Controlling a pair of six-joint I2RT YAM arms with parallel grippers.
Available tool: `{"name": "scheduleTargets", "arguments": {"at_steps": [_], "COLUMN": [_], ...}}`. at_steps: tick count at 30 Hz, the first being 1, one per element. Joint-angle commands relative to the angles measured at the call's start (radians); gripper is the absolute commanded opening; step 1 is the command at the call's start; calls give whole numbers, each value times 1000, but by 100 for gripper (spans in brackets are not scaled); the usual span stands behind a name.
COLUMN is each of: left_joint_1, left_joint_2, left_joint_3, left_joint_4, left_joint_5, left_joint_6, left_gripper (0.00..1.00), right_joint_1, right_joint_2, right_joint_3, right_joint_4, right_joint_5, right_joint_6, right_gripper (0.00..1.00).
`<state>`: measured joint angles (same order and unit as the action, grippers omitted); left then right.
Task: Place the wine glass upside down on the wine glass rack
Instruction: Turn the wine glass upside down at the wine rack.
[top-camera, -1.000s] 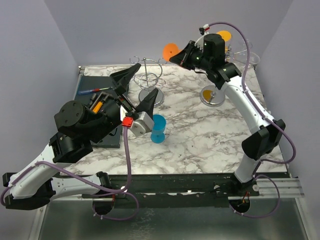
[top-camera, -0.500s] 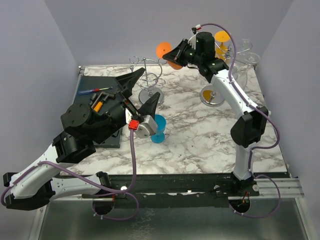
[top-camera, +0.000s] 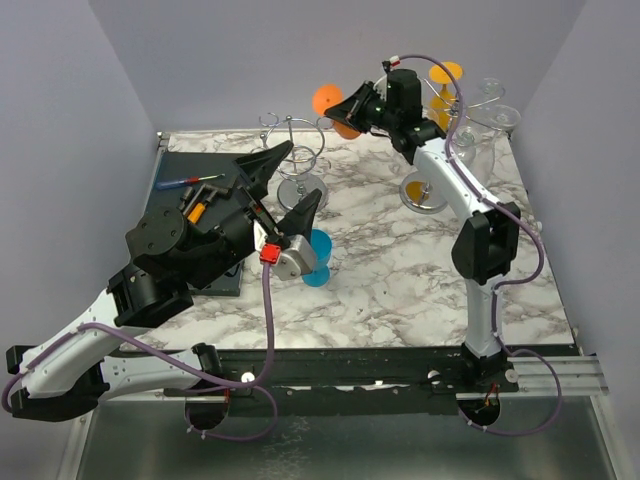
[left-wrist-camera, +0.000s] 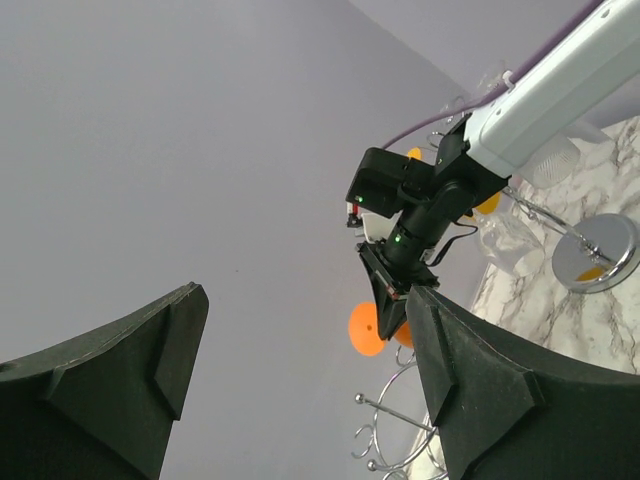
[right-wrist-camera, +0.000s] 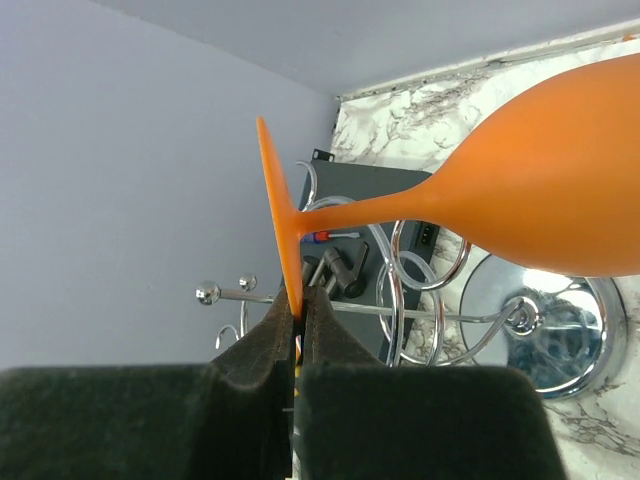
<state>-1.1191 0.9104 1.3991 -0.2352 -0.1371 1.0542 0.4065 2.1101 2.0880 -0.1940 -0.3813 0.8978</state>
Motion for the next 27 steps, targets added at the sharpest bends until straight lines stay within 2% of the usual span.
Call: {"name": "scheduleTargets", "arguments": {"at_steps": [1, 8, 18, 22, 23, 27], "left_joint_1": [4, 4, 5, 4, 4, 4], "left_joint_2": [-16, -19, -24, -27, -28, -30], "left_joint_3": [-14, -23, -44, -54, -57, -61], "left_joint_4": [-9, -7, -3, -3, -3, -3], "left_joint_5": [25, 30, 40, 40, 42, 45], "left_joint_6": [-5, -8, 2, 12, 13, 24], "left_gripper": [88, 88, 88, 88, 88, 88], "right_joint_1": [0, 0, 1, 0, 0, 1], "right_joint_2": [41, 53, -21, -18, -19, -30], "right_joint_3": [9, -21, -178, -181, -175, -132], "right_joint_4": [84, 102, 180, 185, 185, 153], "right_joint_5": [-51, -60, -71, -89, -90, -74], "right_joint_6": [62, 82, 134, 142, 141, 123], "right_gripper": [0, 0, 0, 2, 8, 44]}}
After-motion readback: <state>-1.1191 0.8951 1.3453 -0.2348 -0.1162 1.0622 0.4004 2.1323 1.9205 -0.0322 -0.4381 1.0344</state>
